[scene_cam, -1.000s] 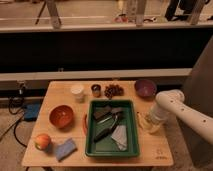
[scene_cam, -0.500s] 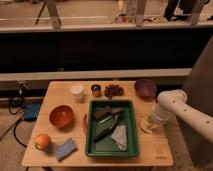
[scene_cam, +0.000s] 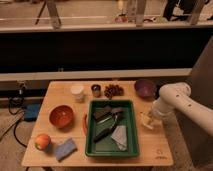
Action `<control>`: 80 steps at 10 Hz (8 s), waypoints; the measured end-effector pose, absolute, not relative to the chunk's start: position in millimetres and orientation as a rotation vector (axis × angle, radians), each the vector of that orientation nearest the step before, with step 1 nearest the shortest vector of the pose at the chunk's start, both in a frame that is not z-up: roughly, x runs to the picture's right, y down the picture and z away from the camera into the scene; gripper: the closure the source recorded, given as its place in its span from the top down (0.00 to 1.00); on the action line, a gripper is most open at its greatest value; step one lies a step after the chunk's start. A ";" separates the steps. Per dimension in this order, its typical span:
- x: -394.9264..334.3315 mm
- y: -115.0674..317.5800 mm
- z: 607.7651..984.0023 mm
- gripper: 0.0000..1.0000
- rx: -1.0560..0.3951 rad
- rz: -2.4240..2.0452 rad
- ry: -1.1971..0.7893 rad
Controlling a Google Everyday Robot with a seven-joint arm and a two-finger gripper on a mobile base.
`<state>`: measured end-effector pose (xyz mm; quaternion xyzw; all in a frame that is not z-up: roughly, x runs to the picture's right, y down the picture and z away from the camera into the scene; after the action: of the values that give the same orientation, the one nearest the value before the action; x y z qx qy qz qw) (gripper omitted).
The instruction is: Place banana in red bowl
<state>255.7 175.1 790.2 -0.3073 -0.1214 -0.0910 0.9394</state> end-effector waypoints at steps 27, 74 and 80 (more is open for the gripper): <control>36.1 111.5 716.7 0.00 -0.536 -0.542 -0.318; -250.1 115.2 782.6 0.00 -0.323 -0.929 -0.531; -248.0 116.8 785.5 0.15 -0.304 -0.944 -0.554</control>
<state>-248.0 116.8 785.5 -0.1441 -0.2622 -0.4471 0.8430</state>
